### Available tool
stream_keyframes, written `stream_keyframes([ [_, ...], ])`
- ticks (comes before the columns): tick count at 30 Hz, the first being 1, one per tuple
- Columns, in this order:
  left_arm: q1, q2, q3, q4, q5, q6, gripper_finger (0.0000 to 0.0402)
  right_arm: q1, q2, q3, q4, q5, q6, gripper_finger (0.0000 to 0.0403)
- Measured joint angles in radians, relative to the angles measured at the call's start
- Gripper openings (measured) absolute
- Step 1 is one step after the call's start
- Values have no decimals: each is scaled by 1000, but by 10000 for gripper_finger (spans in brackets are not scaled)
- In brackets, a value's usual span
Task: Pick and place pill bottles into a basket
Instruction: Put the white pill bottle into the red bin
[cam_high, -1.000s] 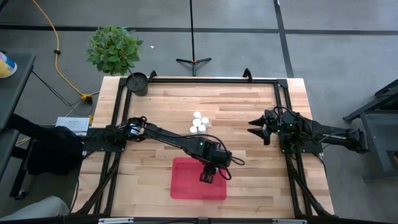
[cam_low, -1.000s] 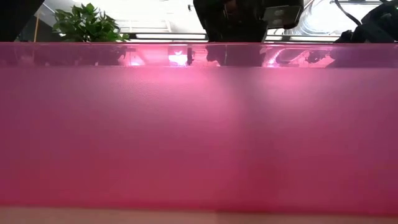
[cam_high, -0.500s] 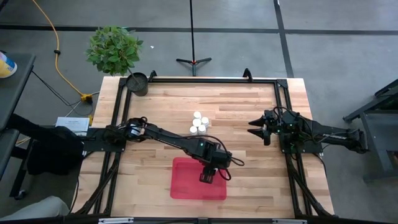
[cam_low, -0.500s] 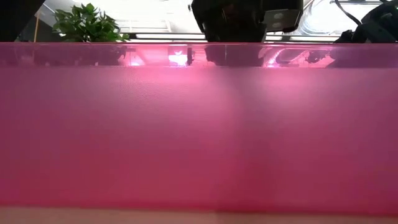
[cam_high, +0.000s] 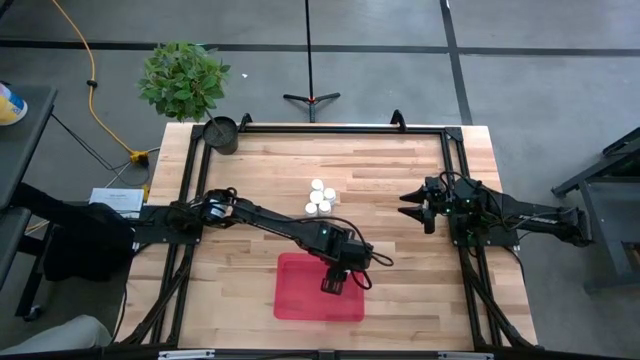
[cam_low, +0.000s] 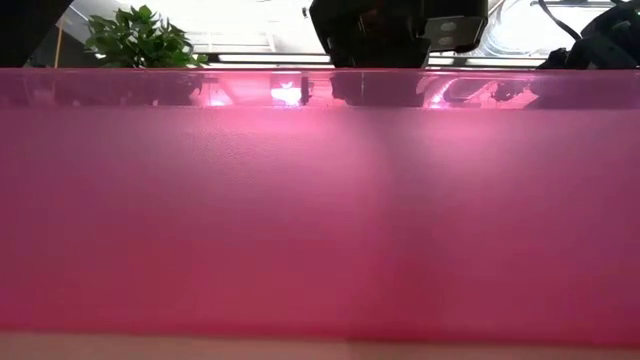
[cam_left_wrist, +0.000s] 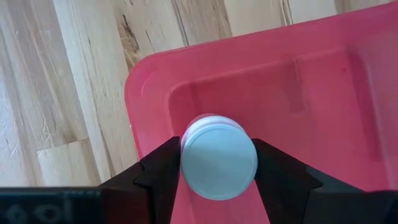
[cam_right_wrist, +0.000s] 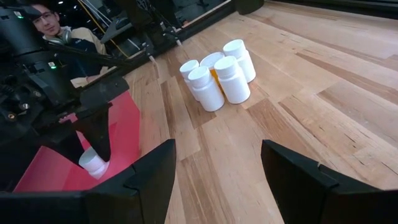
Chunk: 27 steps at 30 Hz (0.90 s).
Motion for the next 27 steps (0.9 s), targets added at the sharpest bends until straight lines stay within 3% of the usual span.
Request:
stream_keyframes([
  [14,0,-2,6,6,-3,0,230,0,0,0,0,0,0,226],
  [27,0,-4,196,-80,-78,32,230,0,0,0,0,0,0,226],
])
